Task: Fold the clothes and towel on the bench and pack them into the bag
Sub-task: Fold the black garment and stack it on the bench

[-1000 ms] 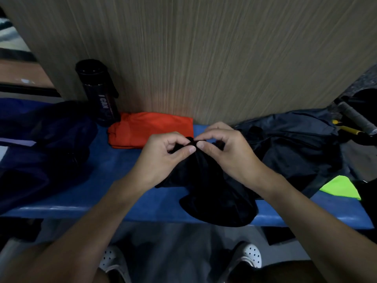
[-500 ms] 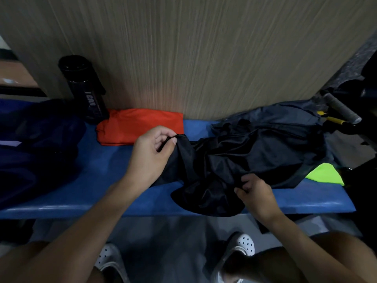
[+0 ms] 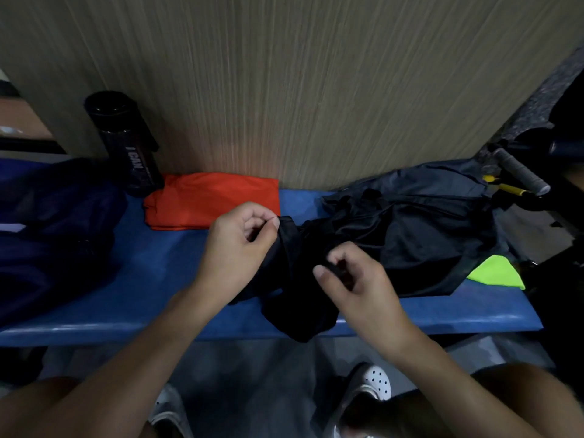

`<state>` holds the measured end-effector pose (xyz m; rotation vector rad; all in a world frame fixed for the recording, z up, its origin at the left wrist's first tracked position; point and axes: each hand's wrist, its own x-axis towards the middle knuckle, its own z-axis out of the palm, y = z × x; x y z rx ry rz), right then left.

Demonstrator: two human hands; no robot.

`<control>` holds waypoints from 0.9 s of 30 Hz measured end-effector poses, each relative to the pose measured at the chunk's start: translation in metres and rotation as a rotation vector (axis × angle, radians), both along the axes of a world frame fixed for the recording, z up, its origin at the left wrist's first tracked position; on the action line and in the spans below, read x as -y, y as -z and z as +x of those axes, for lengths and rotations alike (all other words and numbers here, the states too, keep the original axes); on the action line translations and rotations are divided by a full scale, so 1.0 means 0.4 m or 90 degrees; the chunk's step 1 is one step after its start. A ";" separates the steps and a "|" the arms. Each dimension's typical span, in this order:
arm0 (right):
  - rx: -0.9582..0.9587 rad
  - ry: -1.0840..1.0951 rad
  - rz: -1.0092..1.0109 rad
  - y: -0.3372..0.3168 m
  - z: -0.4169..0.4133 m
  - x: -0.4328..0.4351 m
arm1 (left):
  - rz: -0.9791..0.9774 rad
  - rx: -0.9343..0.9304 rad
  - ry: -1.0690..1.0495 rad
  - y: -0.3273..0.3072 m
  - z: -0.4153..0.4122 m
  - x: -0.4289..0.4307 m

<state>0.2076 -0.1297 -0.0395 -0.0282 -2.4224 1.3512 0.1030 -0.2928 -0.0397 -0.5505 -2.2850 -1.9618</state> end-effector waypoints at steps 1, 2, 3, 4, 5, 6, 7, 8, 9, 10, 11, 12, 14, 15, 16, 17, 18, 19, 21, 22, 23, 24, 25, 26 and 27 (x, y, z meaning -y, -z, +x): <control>-0.017 -0.017 0.026 0.001 -0.004 0.016 | 0.006 0.004 0.004 -0.004 0.004 -0.001; -0.031 -0.032 0.039 0.006 -0.009 0.029 | 0.011 0.008 0.009 -0.007 0.008 -0.002; -0.038 -0.046 0.037 0.011 -0.013 0.040 | 0.013 0.012 0.019 -0.010 0.011 -0.002; -0.039 -0.059 0.029 0.017 -0.016 0.050 | 0.012 0.016 0.029 -0.011 0.014 -0.002; -0.036 -0.071 0.025 0.021 -0.018 0.058 | 0.009 0.020 0.040 -0.010 0.016 -0.001; -0.032 -0.081 0.026 0.025 -0.020 0.065 | 0.007 0.026 0.047 -0.009 0.016 0.000; -0.025 -0.085 0.037 0.030 -0.019 0.069 | 0.007 0.032 0.052 -0.007 0.017 0.002; -0.016 -0.084 0.055 0.033 -0.017 0.071 | 0.010 0.040 0.054 -0.006 0.017 0.003; -0.007 -0.080 0.078 0.036 -0.016 0.072 | 0.015 0.049 0.056 -0.005 0.017 0.005; -0.003 -0.079 0.097 0.037 -0.014 0.074 | 0.021 0.057 0.057 -0.004 0.016 0.007; -0.005 -0.082 0.105 0.038 -0.014 0.073 | 0.028 0.064 0.060 -0.004 0.016 0.008; -0.013 -0.084 0.109 0.038 -0.015 0.072 | 0.037 0.072 0.063 -0.004 0.017 0.010; -0.051 -0.083 0.120 0.036 -0.023 0.065 | 0.046 0.078 0.077 -0.006 0.017 0.014; -0.070 -0.084 0.120 0.032 -0.030 0.059 | 0.046 0.081 0.089 -0.007 0.017 0.016; -0.082 -0.088 0.110 0.028 -0.040 0.052 | 0.044 0.086 0.106 -0.007 0.017 0.018; -0.085 -0.092 0.087 0.022 -0.052 0.045 | 0.041 0.088 0.129 -0.007 0.018 0.018; -0.079 -0.090 0.056 0.014 -0.066 0.039 | 0.041 0.087 0.153 -0.006 0.020 0.017; -0.062 -0.083 0.016 0.004 -0.078 0.034 | 0.047 0.085 0.175 -0.005 0.022 0.016; -0.032 -0.067 -0.047 -0.014 -0.101 0.022 | 0.059 0.082 0.189 0.002 0.023 0.014; -0.025 -0.066 -0.054 -0.023 -0.109 0.015 | 0.058 0.077 0.188 0.005 0.022 0.014; -0.016 -0.071 -0.052 -0.031 -0.116 0.008 | 0.056 0.072 0.188 0.005 0.021 0.015; -0.005 -0.079 -0.042 -0.037 -0.121 0.003 | 0.055 0.070 0.189 0.005 0.020 0.016; 0.005 -0.088 -0.024 -0.041 -0.125 -0.002 | 0.054 0.067 0.189 0.005 0.021 0.017; 0.013 -0.091 -0.001 -0.043 -0.129 -0.007 | 0.051 0.064 0.189 0.005 0.021 0.016; 0.020 -0.092 0.024 -0.046 -0.132 -0.011 | 0.046 0.061 0.188 0.004 0.022 0.016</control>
